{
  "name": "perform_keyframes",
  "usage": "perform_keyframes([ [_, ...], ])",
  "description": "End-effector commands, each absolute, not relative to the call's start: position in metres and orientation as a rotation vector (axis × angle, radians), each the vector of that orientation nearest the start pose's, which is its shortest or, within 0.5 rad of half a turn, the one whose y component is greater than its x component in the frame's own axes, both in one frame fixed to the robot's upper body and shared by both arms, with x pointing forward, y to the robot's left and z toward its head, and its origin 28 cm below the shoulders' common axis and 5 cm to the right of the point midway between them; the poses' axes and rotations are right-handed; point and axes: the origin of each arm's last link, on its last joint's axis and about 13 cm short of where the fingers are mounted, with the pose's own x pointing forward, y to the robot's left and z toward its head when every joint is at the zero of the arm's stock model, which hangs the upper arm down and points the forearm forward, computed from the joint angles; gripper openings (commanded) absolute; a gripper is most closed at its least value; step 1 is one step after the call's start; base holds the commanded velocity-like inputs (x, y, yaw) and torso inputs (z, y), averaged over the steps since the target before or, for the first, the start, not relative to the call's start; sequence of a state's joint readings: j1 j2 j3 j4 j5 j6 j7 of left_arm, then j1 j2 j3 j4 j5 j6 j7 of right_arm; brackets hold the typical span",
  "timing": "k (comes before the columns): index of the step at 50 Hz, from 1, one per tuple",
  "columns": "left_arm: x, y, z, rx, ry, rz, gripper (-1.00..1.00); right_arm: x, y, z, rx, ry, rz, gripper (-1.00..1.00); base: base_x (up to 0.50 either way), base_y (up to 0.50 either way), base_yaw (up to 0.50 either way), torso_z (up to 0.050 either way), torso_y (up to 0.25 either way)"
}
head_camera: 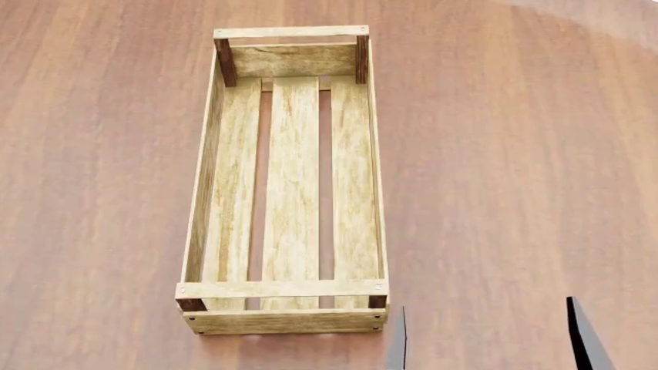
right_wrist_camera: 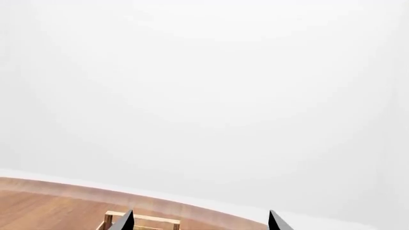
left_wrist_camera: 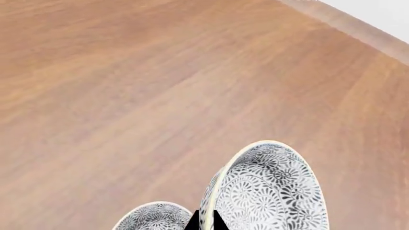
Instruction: Stack the right bowl on the left bowl and place them in the tray.
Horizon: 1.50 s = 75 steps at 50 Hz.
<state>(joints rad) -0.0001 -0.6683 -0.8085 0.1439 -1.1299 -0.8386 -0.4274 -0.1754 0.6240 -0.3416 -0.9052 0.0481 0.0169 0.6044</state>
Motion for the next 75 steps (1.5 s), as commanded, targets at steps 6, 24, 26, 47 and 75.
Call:
perform_keyframes([
  [6,0.16,0.435,0.13,-0.544,0.183,0.695,-1.0,0.131,-0.105,0.153,-0.159,-0.643,0.026,1.0,0.0,0.0,0.0,0.0,0.002],
  [24,0.163,0.437,0.118,-0.551,0.217,0.706,-1.0,0.132,-0.105,0.153,-0.163,-0.641,0.027,1.0,0.0,0.0,0.0,0.0,0.0],
  [26,0.163,0.437,0.118,-0.547,0.218,0.711,-1.0,0.132,-0.105,0.153,-0.164,-0.64,0.027,1.0,0.0,0.0,0.0,0.0,0.0],
  [47,0.164,0.441,0.111,-0.54,0.234,0.755,-1.0,0.133,-0.106,0.151,-0.167,-0.634,0.025,1.0,0.0,0.0,0.0,0.0,0.0],
  [75,0.163,0.443,0.097,-0.533,0.265,0.789,-1.0,0.134,-0.106,0.149,-0.171,-0.629,0.022,1.0,0.0,0.0,0.0,0.0,0.0],
])
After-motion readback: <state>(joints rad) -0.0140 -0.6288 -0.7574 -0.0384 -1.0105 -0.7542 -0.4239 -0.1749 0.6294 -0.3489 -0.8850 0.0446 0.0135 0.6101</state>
